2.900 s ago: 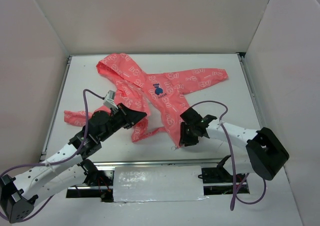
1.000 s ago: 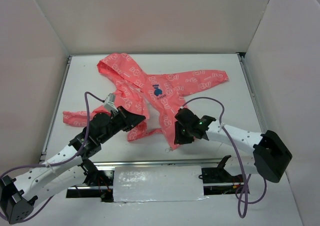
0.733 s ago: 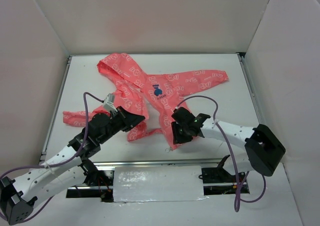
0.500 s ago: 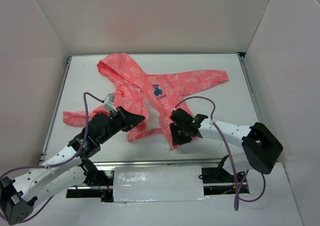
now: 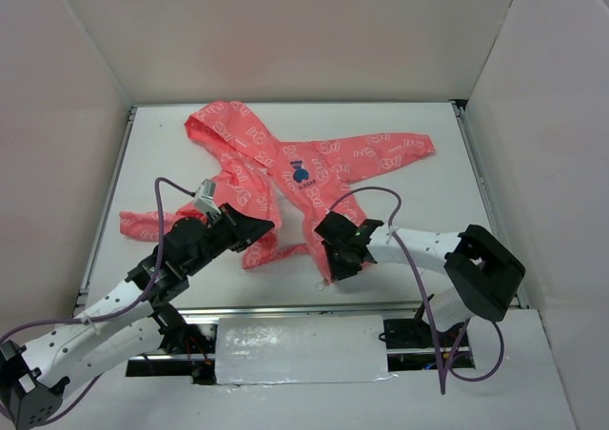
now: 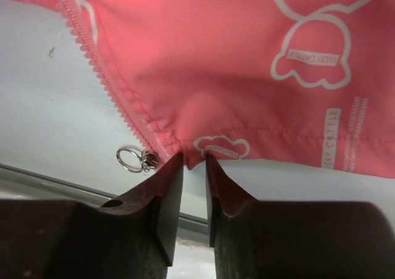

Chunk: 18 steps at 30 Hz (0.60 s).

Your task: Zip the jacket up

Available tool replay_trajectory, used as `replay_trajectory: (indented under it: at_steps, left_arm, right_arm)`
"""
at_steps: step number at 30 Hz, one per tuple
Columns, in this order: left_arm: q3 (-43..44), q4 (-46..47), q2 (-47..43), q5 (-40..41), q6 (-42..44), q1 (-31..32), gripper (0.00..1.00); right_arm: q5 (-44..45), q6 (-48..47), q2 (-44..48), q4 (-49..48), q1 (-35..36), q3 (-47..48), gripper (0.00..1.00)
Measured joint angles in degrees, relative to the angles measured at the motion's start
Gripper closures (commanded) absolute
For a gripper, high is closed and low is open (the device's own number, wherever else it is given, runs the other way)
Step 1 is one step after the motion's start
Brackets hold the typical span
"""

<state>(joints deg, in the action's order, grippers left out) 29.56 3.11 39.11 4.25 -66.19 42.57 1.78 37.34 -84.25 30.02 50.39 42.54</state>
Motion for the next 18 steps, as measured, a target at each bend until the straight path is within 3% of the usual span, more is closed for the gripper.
replay_trajectory:
  at_steps: [6, 11, 18]
  left_arm:
    - [0.0, -0.2, 0.0, 0.0, 0.0, 0.0, 1.00]
    - [0.0, -0.6, 0.0, 0.0, 0.0, 0.0, 1.00]
    - [-0.2, -0.6, 0.2, 0.4, 0.0, 0.0, 1.00]
  right_arm:
    - [0.6, 1.2, -0.8, -0.3, 0.0, 0.5, 0.84]
    - [0.2, 2.4, -0.9, -2.4, 0.3, 0.2, 1.00]
    - [-1.0, 5.4, 2.9, -8.1, 0.9, -3.7, 1.00]
